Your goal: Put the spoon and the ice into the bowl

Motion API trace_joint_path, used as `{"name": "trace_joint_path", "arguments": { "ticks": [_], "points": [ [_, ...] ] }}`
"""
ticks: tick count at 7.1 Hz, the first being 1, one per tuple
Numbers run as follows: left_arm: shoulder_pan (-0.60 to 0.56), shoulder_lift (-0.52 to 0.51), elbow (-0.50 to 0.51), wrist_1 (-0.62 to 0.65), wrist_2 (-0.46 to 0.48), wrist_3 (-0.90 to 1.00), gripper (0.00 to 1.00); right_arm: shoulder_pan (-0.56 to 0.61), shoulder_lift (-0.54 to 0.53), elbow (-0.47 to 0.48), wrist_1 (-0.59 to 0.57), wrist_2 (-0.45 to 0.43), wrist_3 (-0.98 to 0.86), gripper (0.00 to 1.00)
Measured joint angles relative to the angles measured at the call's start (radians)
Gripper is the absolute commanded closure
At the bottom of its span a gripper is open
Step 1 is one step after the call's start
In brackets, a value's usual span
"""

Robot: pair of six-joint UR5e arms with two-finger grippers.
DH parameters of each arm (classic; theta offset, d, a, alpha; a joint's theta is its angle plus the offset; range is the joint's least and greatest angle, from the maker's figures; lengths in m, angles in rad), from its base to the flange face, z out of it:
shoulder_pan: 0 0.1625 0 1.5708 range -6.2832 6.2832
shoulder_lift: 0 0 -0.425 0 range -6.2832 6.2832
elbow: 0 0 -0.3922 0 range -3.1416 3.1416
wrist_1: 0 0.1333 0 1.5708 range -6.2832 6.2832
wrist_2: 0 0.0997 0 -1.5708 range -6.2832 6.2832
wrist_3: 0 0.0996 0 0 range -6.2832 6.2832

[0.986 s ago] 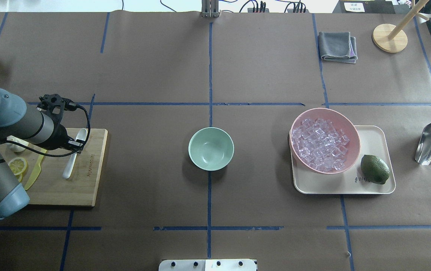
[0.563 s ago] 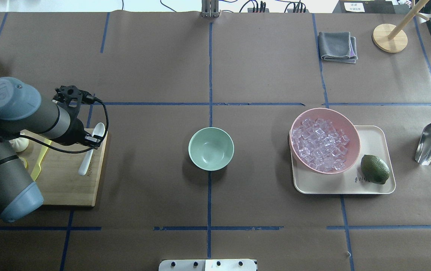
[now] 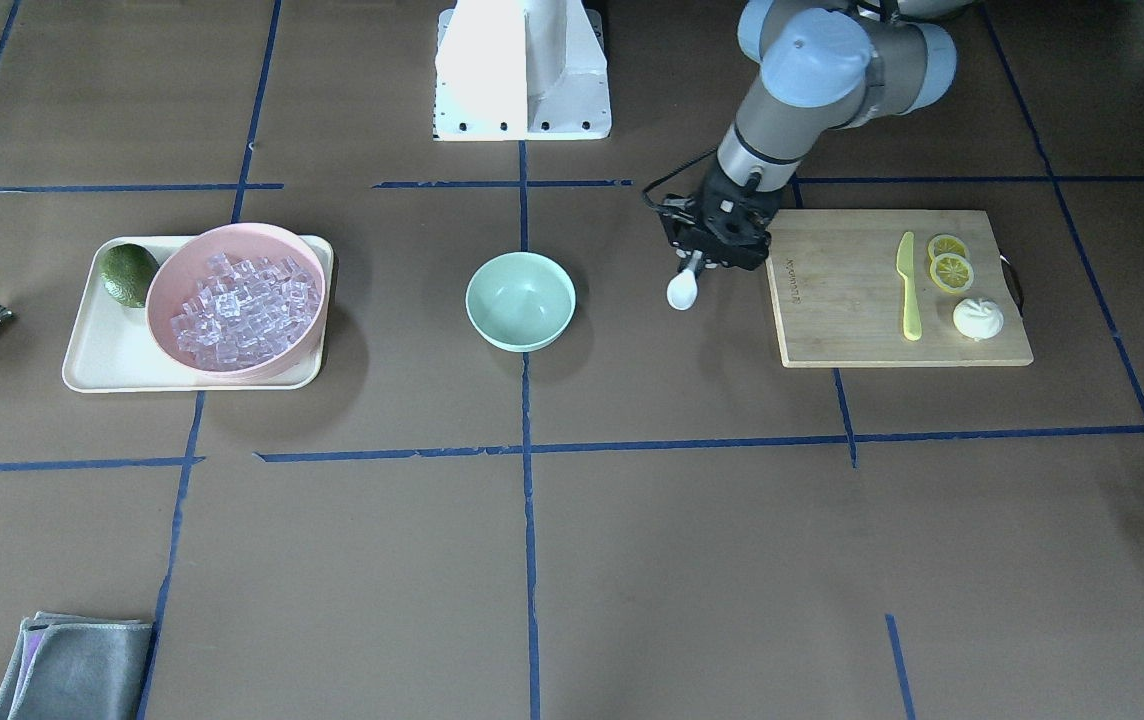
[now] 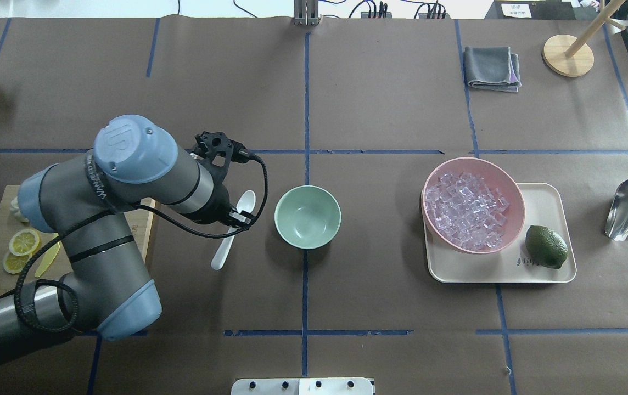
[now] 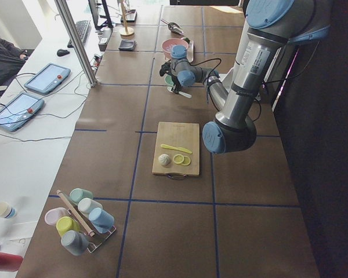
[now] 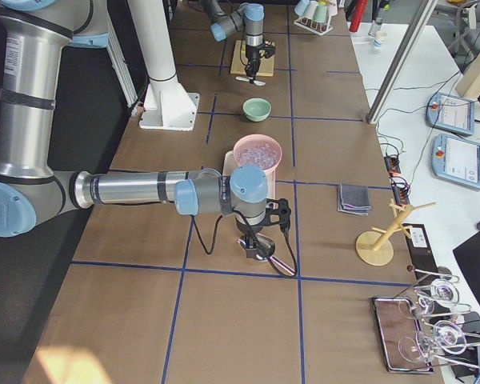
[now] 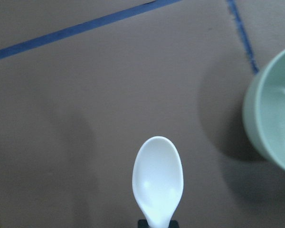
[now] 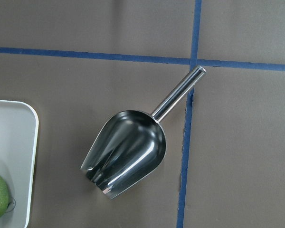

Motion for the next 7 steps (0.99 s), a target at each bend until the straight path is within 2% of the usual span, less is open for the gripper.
{"name": "trace_joint_path", "arguments": {
  "ticks": [1,2,3,4,5,7],
  "points": [
    [0.014,-0.081,0.055,0.024,0.006,-0.024,0.99,0.000,0.000,0.000,0.000,0.001,0.000,0.00],
    [0.032,-0.165,0.132,0.034,0.033,-0.055,0.89,0.000,0.000,0.000,0.000,0.001,0.001,0.00],
    [0.052,-0.226,0.201,0.035,0.067,-0.076,0.50,0.000,0.000,0.000,0.000,0.001,0.001,0.00],
    [0.065,-0.254,0.237,0.033,0.084,-0.086,0.22,0.000,0.000,0.000,0.000,0.001,0.001,0.00],
    [0.072,-0.262,0.251,0.032,0.090,-0.090,0.00,0.000,0.000,0.000,0.000,0.001,0.000,0.00],
    [0.077,-0.259,0.253,0.035,0.106,-0.091,0.00,0.000,0.000,0.000,0.000,0.001,0.000,0.00]
  ]
}}
